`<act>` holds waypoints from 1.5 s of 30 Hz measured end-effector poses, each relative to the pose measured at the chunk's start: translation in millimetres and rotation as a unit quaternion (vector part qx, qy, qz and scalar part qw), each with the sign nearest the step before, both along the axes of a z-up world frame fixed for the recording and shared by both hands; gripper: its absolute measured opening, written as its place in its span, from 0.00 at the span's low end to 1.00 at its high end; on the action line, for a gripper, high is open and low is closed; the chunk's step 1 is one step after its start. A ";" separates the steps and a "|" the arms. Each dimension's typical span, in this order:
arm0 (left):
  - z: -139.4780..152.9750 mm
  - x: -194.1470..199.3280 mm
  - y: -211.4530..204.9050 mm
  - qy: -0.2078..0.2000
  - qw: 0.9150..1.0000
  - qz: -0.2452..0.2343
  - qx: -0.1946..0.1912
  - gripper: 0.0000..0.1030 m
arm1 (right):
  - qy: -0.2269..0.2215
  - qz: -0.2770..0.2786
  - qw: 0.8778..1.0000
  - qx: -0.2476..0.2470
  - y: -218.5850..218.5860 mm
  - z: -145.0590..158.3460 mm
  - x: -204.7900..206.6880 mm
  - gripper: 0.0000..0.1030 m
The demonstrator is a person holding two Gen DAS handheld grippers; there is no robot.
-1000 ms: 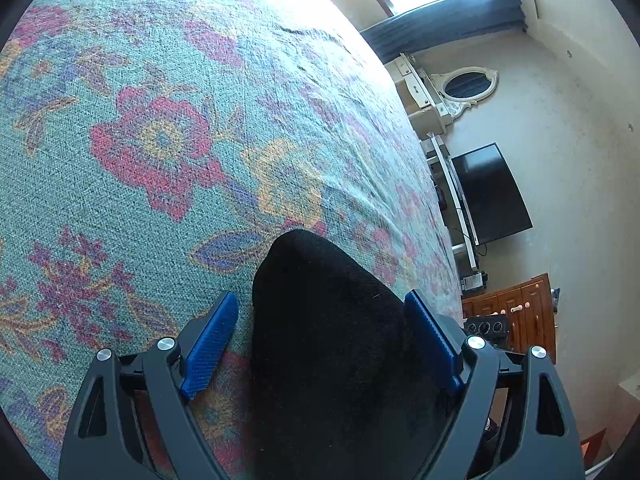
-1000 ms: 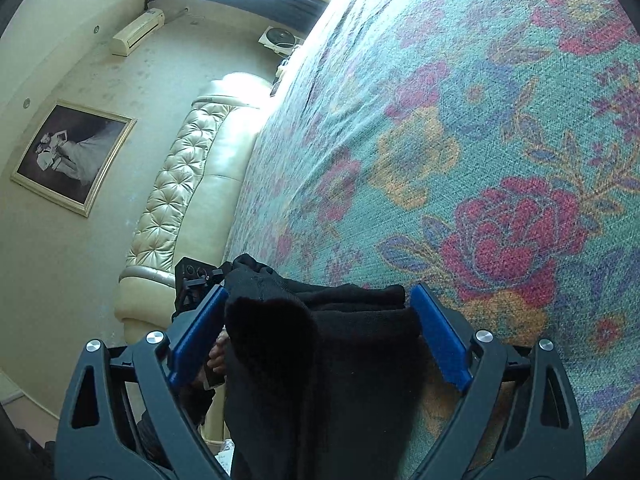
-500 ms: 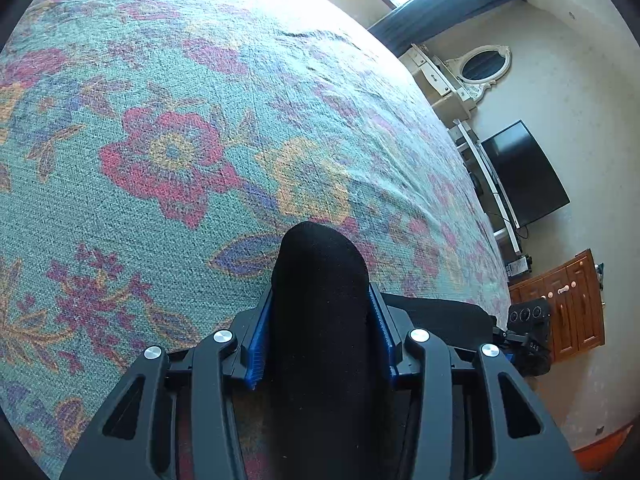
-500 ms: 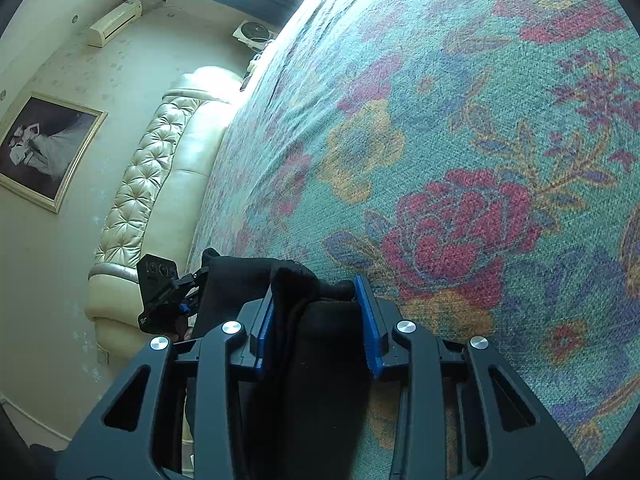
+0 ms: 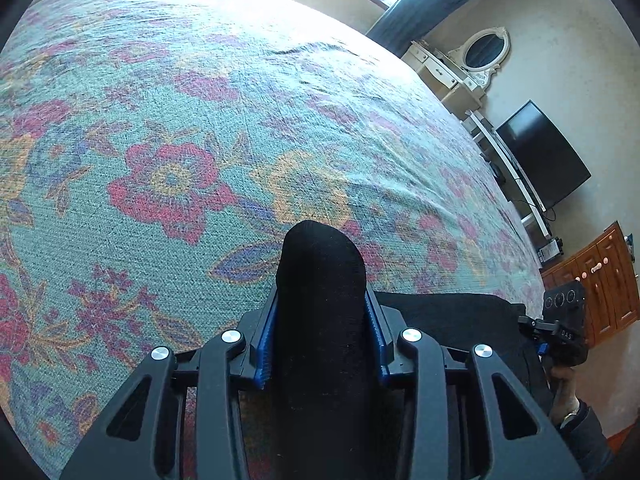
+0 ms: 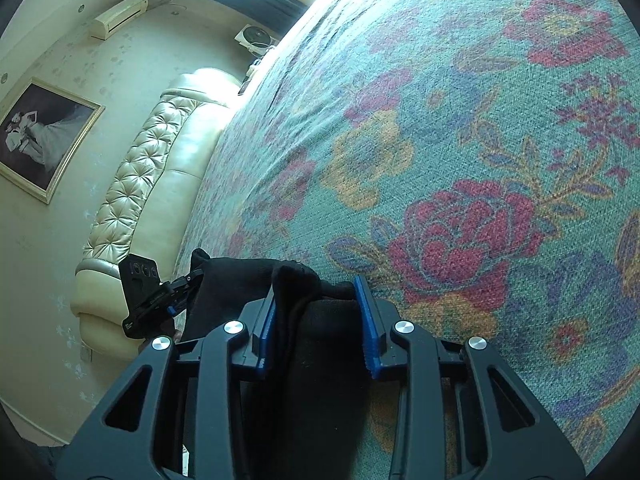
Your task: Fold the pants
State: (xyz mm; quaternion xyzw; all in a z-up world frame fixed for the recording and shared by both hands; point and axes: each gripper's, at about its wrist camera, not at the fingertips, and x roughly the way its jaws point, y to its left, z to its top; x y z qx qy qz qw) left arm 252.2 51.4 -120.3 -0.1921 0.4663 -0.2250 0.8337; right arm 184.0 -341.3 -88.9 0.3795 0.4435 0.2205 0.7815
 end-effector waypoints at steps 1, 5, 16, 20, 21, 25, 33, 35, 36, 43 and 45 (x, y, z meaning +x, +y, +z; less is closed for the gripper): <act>-0.1 0.2 0.5 -0.001 1.000 0.000 0.000 0.35 | -0.001 0.000 1.000 0.000 1.2 0.2 1.2 0.32; 0.7 0.0 1.1 -0.007 1.000 0.001 0.004 0.32 | -0.005 0.003 1.000 0.001 4.3 1.2 6.4 0.31; 5.9 2.6 8.7 -0.014 1.000 0.017 -0.004 0.29 | -0.011 0.003 1.000 0.006 11.2 2.2 18.6 0.30; 9.9 7.5 12.7 -0.016 1.000 0.024 -0.001 0.29 | -0.013 0.003 1.000 0.006 15.8 3.3 28.1 0.30; 11.3 7.4 13.8 -0.017 1.000 0.026 -0.001 0.29 | -0.014 0.004 1.000 0.006 16.9 2.7 30.5 0.30; 15.9 16.0 22.5 -0.019 0.999 0.035 0.002 0.29 | -0.017 0.006 1.000 0.009 24.1 3.1 45.0 0.29; 19.5 43.8 42.7 -0.014 0.998 0.053 0.011 0.29 | -0.021 0.008 1.000 0.021 38.5 2.8 86.2 0.29; 19.5 52.7 46.3 -0.012 0.998 0.054 0.013 0.29 | -0.020 0.009 0.999 0.023 41.6 2.7 96.1 0.29; 19.0 57.4 48.5 -0.011 0.998 0.055 0.014 0.29 | -0.020 0.009 0.999 0.024 42.7 2.3 100.6 0.29; 19.2 83.8 53.8 -0.007 0.998 0.060 0.018 0.29 | -0.015 0.009 0.999 0.037 47.1 -2.3 127.7 0.29; 17.7 88.9 54.8 -0.003 0.998 0.060 0.019 0.29 | -0.014 0.010 0.999 0.039 47.7 -3.6 132.2 0.29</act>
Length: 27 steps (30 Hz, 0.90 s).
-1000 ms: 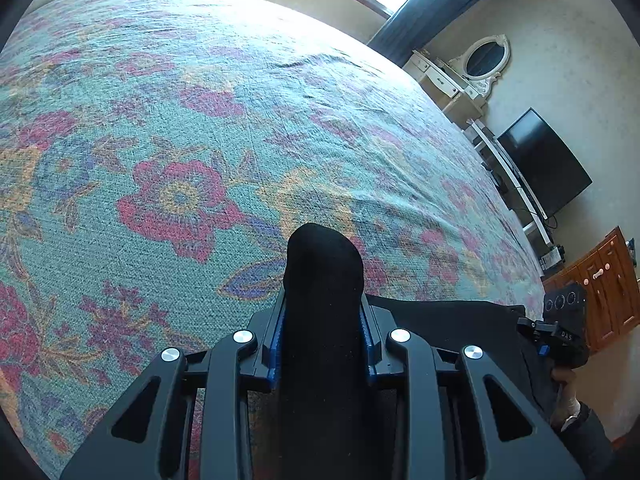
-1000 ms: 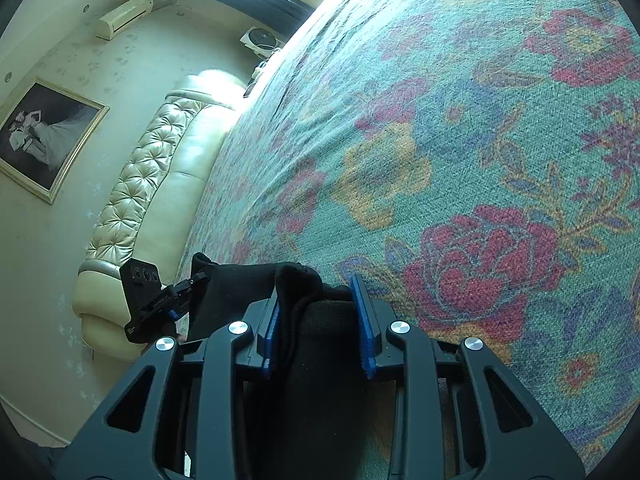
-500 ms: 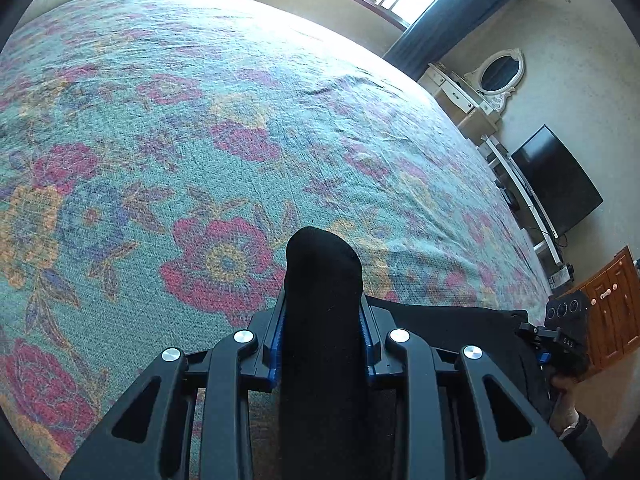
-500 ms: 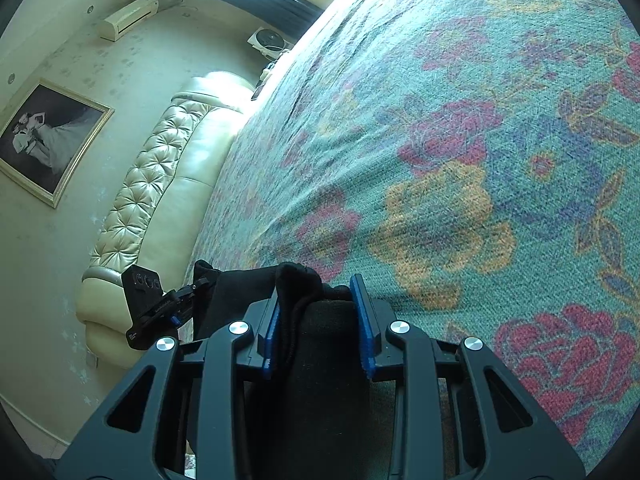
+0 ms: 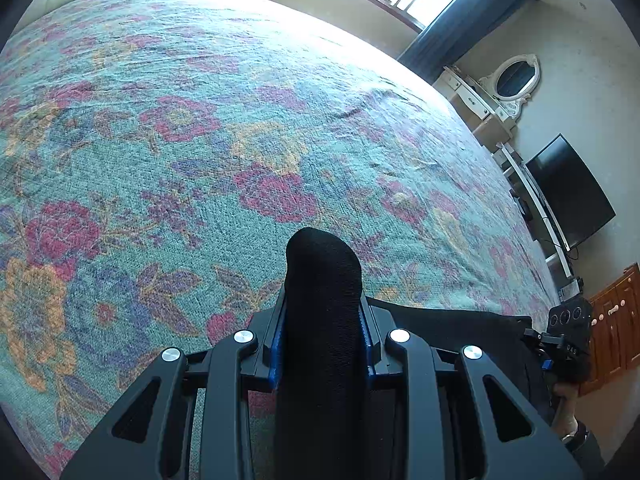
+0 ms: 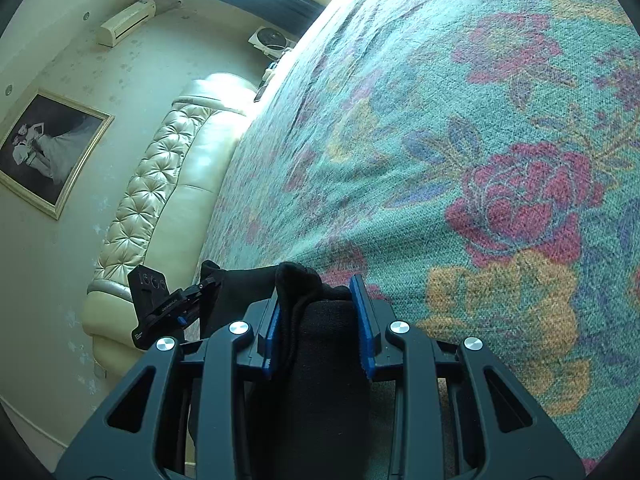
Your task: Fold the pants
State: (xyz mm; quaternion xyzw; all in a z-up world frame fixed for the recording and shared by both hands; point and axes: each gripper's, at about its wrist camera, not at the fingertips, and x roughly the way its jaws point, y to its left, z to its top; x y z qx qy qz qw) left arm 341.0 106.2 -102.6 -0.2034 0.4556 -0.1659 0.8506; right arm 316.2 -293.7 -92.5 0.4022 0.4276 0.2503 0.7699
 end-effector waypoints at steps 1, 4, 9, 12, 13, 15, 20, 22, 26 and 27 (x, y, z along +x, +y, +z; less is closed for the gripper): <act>-1.4 2.2 1.0 0.002 1.000 0.001 -0.001 0.29 | 0.000 0.000 1.000 0.001 -0.4 -0.8 2.4 0.29; -4.3 8.5 1.8 0.004 1.000 0.003 -0.003 0.29 | 0.002 0.000 1.000 0.003 0.7 -2.1 7.3 0.29; -9.7 11.5 1.4 0.009 1.000 0.002 -0.005 0.29 | 0.006 -0.002 1.000 0.015 -2.3 -8.2 9.1 0.29; -14.1 10.6 1.7 0.014 1.000 0.003 -0.007 0.29 | 0.007 -0.005 1.000 0.021 -4.2 -11.0 8.5 0.29; -15.4 11.7 1.3 0.016 1.000 0.003 -0.007 0.30 | 0.008 -0.005 1.000 0.023 -5.3 -12.4 8.1 0.29; -16.7 11.2 2.6 0.018 1.000 0.002 -0.007 0.30 | 0.008 -0.006 1.000 0.026 -6.9 -14.0 6.6 0.29; -19.5 13.9 4.8 0.025 1.000 -0.003 -0.008 0.33 | 0.009 -0.009 0.999 0.031 -11.0 -17.6 5.2 0.29; -22.2 15.8 6.9 0.030 0.999 -0.004 -0.015 0.35 | 0.009 -0.010 0.999 0.033 -11.8 -18.0 4.7 0.29; -24.2 18.3 12.5 0.036 0.999 -0.011 -0.037 0.40 | 0.014 -0.011 0.999 0.038 -13.5 -18.5 3.5 0.29; -24.1 18.5 13.1 0.036 0.998 -0.015 -0.039 0.41 | 0.015 -0.011 0.999 0.037 -13.9 -18.2 3.6 0.29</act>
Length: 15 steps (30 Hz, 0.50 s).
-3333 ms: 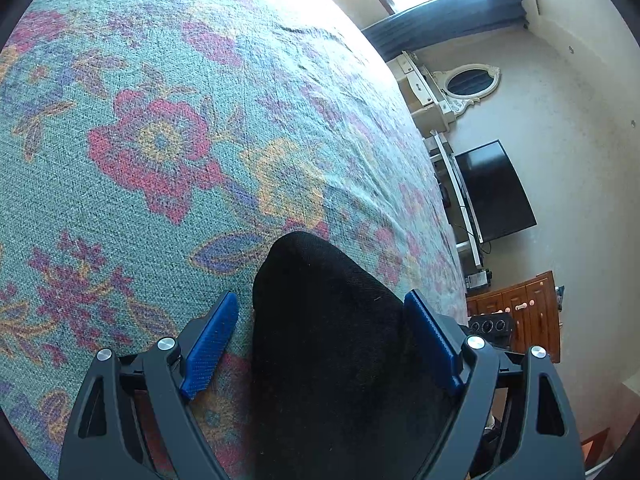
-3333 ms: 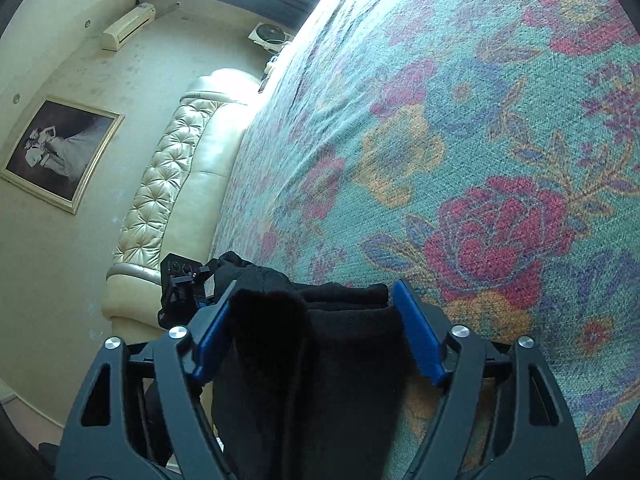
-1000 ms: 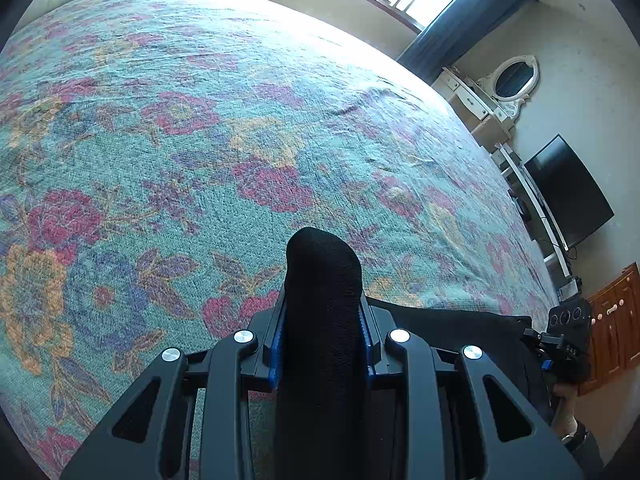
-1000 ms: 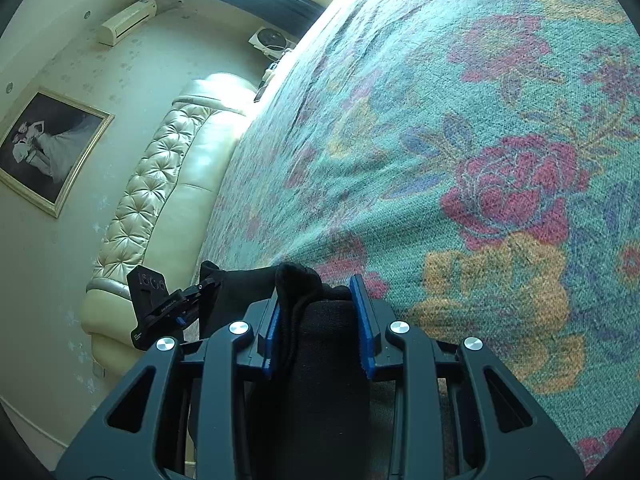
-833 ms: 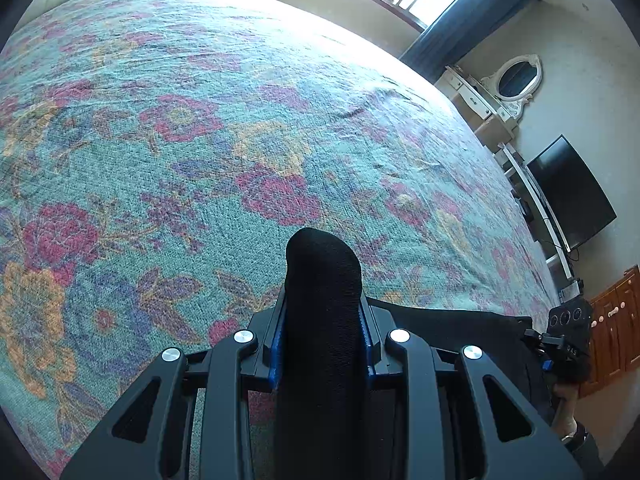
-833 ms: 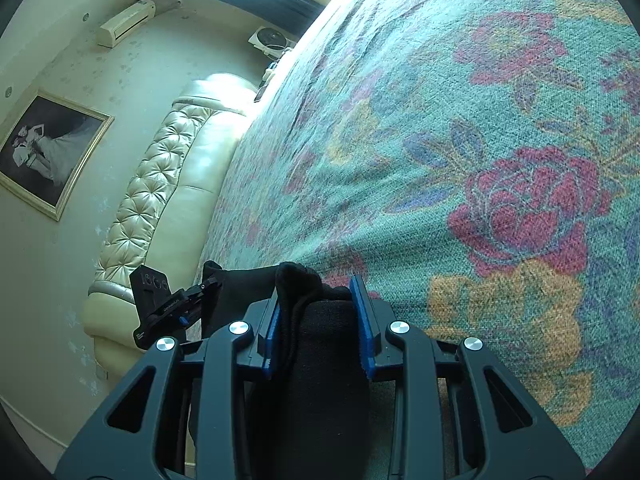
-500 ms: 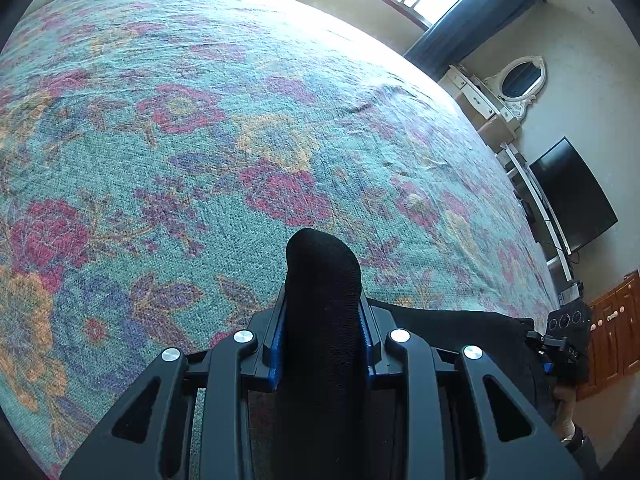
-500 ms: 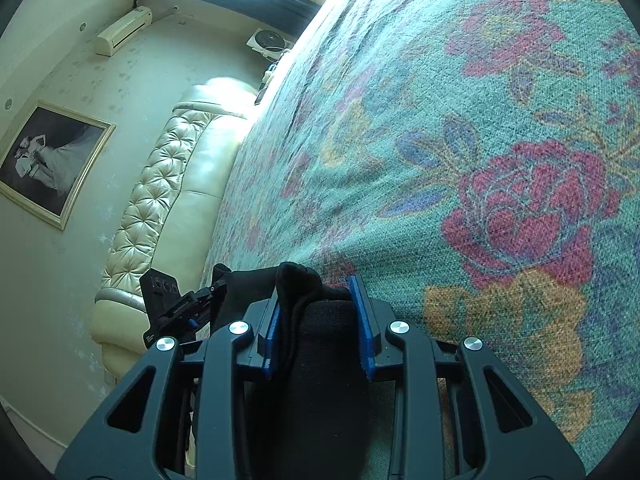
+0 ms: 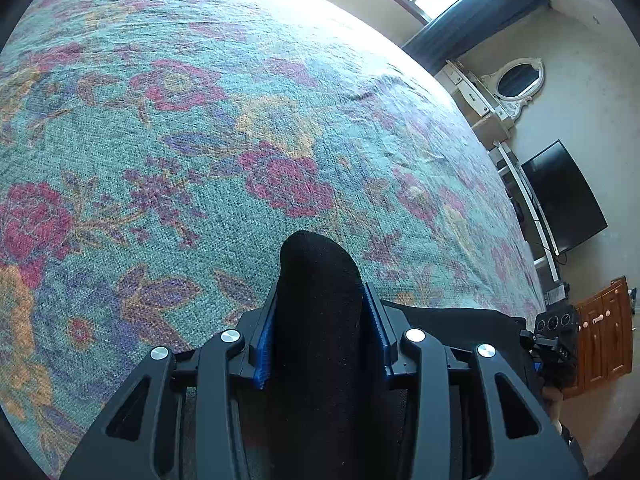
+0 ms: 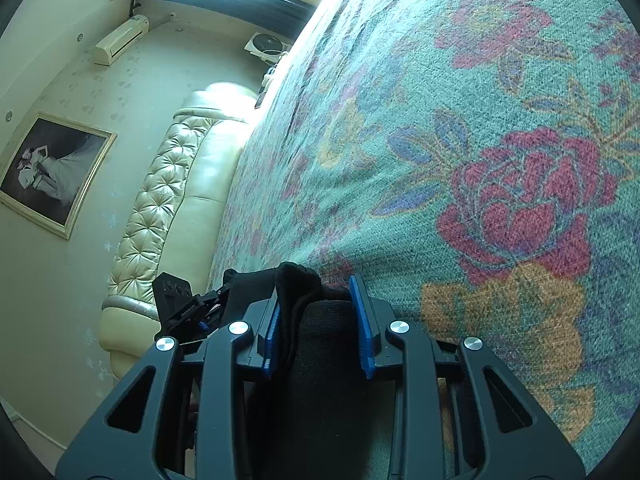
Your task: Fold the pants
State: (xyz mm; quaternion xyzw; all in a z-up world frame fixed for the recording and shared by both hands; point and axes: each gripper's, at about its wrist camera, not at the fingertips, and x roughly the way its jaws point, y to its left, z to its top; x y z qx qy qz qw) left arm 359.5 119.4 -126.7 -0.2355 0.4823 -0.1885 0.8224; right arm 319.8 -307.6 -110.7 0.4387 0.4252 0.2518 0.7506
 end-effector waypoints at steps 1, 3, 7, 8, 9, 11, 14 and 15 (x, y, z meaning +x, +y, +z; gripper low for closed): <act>0.1 0.1 0.8 0.000 1.000 -0.003 -0.006 0.44 | 0.001 0.000 1.000 -0.002 -0.3 0.5 0.6 0.29; 0.1 -0.3 3.9 0.002 1.000 -0.003 -0.027 0.50 | 0.003 0.001 1.000 0.004 -4.1 -0.5 -0.3 0.33; 4.0 -7.1 15.5 0.006 0.998 0.008 -0.057 0.61 | 0.012 -0.004 1.000 0.026 -14.2 0.6 -5.7 0.42; 5.5 -11.3 19.0 0.004 0.998 0.009 -0.056 0.61 | 0.014 -0.009 1.000 0.027 -17.2 2.1 -9.3 0.45; 7.0 -16.3 22.5 0.004 0.998 0.011 -0.057 0.63 | 0.014 -0.014 0.999 0.029 -21.0 4.2 -13.1 0.50; 9.7 -30.2 31.4 0.002 0.998 0.016 -0.067 0.65 | 0.012 -0.023 0.999 0.034 -29.8 7.7 -24.8 0.56; 10.0 -57.9 43.4 0.000 0.997 0.026 -0.079 0.69 | 0.014 -0.036 0.999 0.027 -41.6 9.2 -49.5 0.60; 7.7 -69.0 46.2 0.005 0.996 0.026 -0.081 0.69 | 0.017 -0.037 0.999 0.024 -43.4 8.9 -58.6 0.60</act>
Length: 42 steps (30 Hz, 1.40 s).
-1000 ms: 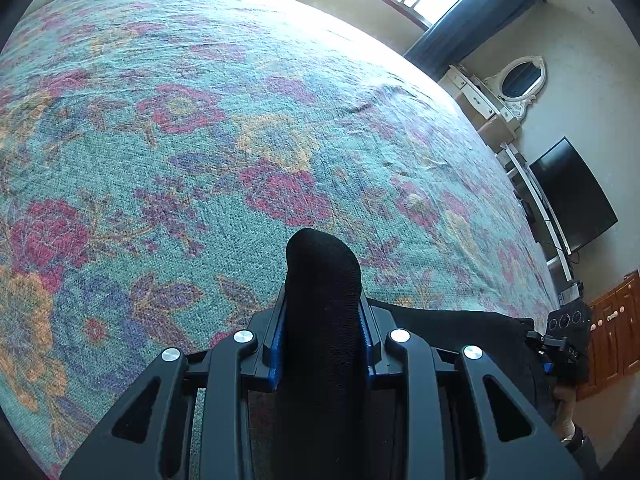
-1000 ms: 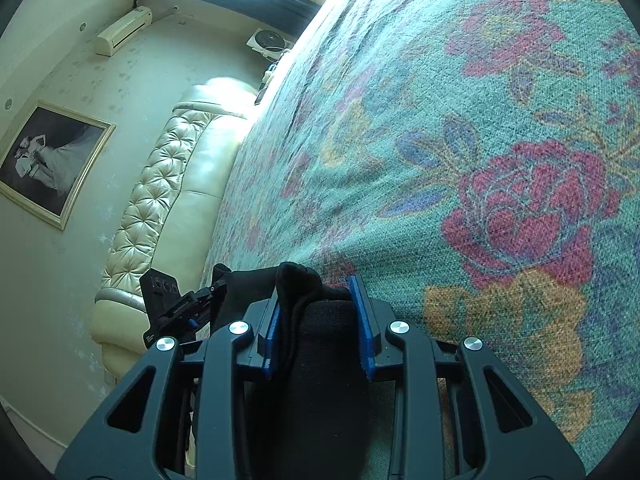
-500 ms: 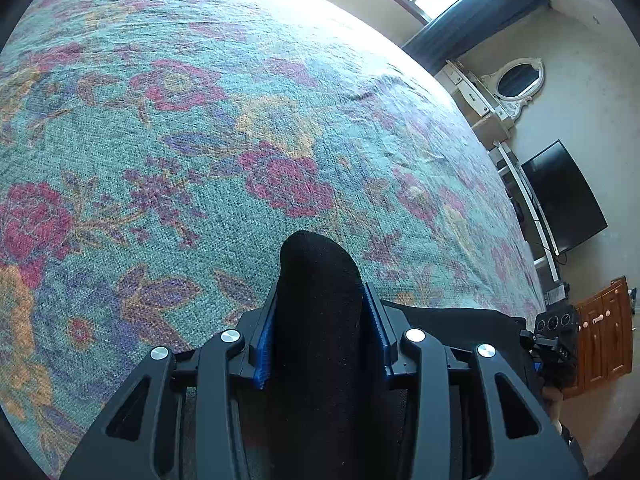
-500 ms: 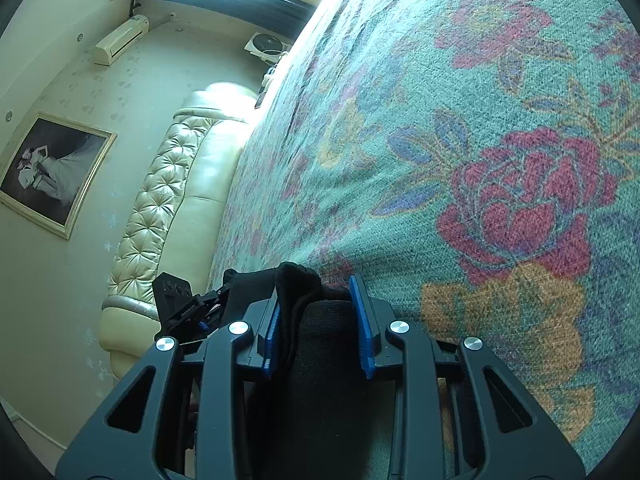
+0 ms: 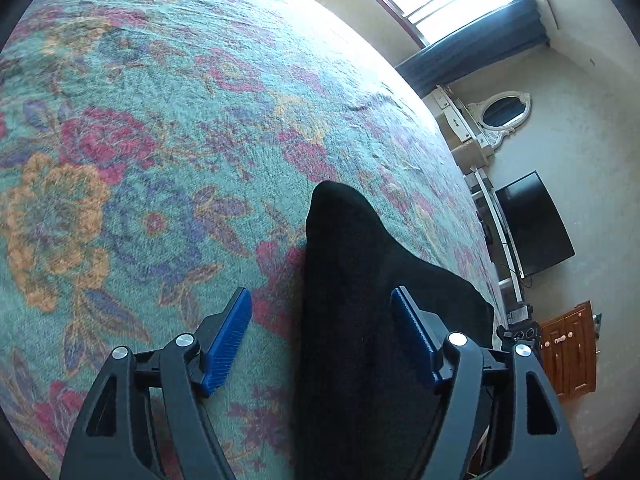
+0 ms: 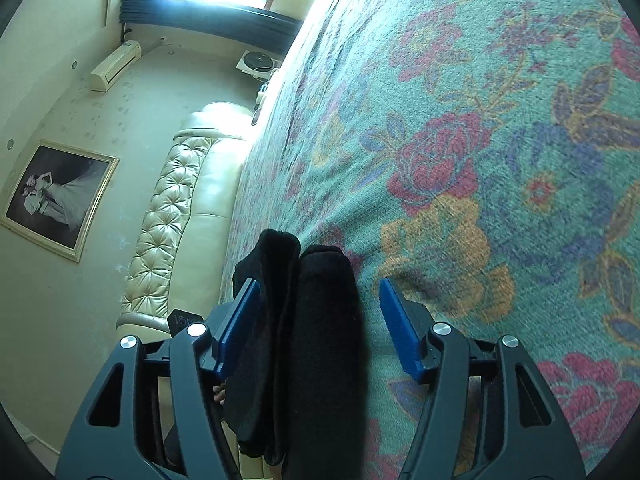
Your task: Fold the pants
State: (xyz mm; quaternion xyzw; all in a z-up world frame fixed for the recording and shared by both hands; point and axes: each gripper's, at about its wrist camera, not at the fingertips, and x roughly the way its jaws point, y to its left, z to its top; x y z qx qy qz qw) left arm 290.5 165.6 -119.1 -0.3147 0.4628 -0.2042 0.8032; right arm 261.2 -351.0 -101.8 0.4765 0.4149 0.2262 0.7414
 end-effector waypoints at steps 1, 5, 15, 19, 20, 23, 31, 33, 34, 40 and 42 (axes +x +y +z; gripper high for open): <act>-0.9 -12.0 2.5 0.000 1.000 0.000 -0.004 0.69 | 0.001 0.001 1.000 -0.001 -0.4 0.3 -9.4 0.60; -1.2 -59.3 6.3 -0.005 1.000 0.005 -0.015 0.69 | 0.009 0.020 1.000 0.005 9.1 -0.2 -45.7 0.63; 1.1 -120.5 -16.7 0.005 0.999 -0.016 -0.042 0.75 | 0.024 0.038 0.999 0.016 49.7 3.7 -81.8 0.77; 0.7 -119.1 -22.8 0.007 0.999 -0.003 -0.046 0.76 | 0.031 0.042 0.999 -0.012 62.1 6.7 -82.5 0.74; 0.9 -121.1 -24.0 0.008 0.999 -0.002 -0.053 0.76 | 0.035 0.046 0.998 -0.028 64.2 6.7 -82.8 0.63; 2.9 -123.9 -30.1 0.007 1.000 -0.010 -0.027 0.71 | 0.042 0.048 0.997 -0.035 66.4 -0.3 -88.4 0.41; 3.6 -121.3 -27.6 0.006 1.000 -0.004 0.011 0.43 | 0.030 0.052 0.998 -0.020 62.6 -6.0 -93.5 0.30; 7.1 -122.5 -34.0 -0.003 0.999 -0.009 0.033 0.43 | 0.027 0.053 0.998 -0.020 61.7 -6.6 -96.1 0.29; 8.1 -122.6 -36.0 -0.008 0.999 -0.010 0.042 0.43 | 0.026 0.053 0.998 -0.017 58.5 -8.0 -95.4 0.28; 10.1 -124.9 -40.8 -0.018 0.999 -0.013 0.045 0.43 | 0.019 0.058 0.998 -0.001 48.8 -17.2 -100.0 0.27; 9.9 -126.3 -41.0 -0.022 0.999 -0.013 0.049 0.43 | 0.014 0.059 0.998 0.002 46.8 -19.0 -101.2 0.27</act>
